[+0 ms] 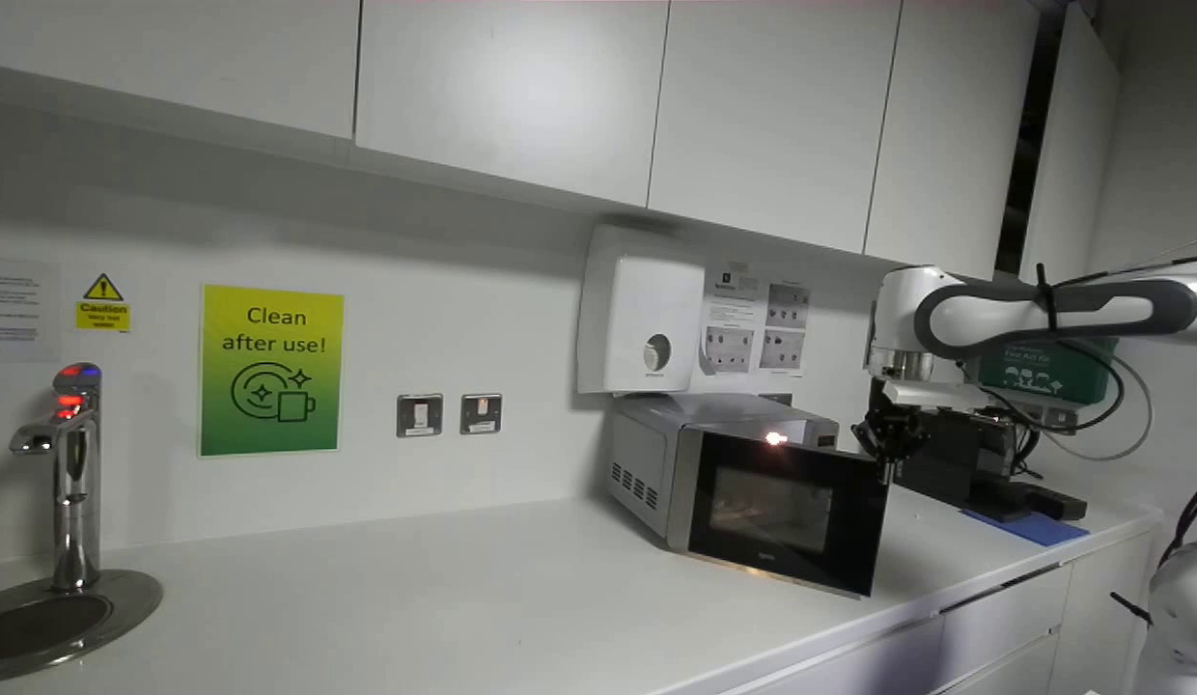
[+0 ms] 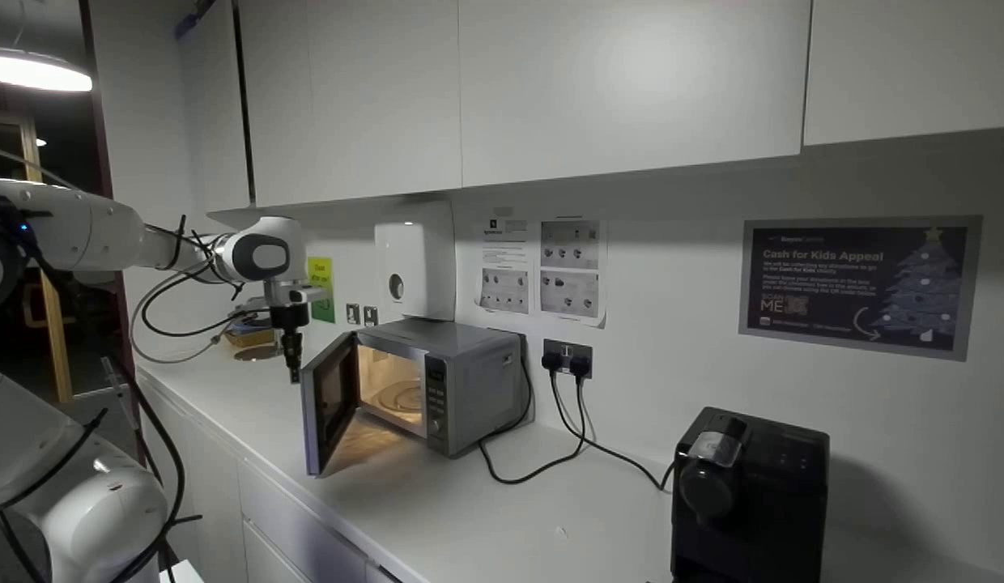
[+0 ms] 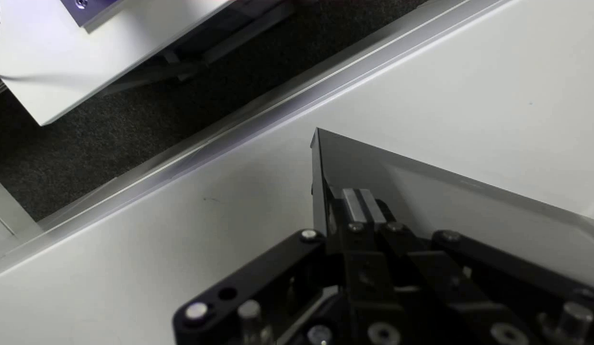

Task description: Close the microwave fully

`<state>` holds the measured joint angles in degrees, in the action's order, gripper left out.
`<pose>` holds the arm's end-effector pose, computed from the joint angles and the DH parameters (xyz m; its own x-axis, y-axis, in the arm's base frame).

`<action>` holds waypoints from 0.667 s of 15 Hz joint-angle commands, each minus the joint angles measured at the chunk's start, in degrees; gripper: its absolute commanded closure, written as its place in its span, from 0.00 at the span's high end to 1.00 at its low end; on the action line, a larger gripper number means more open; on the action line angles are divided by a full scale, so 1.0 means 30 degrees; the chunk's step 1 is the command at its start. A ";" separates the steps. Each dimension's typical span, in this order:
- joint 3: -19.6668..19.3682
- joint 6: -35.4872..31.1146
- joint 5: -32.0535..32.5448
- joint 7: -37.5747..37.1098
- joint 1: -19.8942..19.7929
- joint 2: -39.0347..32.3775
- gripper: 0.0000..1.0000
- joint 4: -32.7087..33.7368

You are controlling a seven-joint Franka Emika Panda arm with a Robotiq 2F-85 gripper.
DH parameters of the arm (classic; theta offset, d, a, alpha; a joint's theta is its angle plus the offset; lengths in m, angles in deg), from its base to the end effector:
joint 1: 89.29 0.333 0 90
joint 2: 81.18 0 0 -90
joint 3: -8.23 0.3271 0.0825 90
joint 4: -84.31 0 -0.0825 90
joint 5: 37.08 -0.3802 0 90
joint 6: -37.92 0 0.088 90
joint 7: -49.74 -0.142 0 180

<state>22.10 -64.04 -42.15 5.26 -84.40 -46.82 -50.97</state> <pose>0.3408 0.1369 0.5106 0.8735 -0.4853 0.0387 -0.4865 -0.8732 0.0307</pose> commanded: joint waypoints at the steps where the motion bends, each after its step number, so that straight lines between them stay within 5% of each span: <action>1: -0.0154 -0.0752 -0.0027 0.0601 -0.0260 0.0195 0.00 -0.0348; 10: -0.0363 -0.1450 0.0141 0.0864 -0.0480 -0.0410 0.00 -0.0264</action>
<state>21.72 -66.21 -42.01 5.66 -85.03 -47.78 -51.06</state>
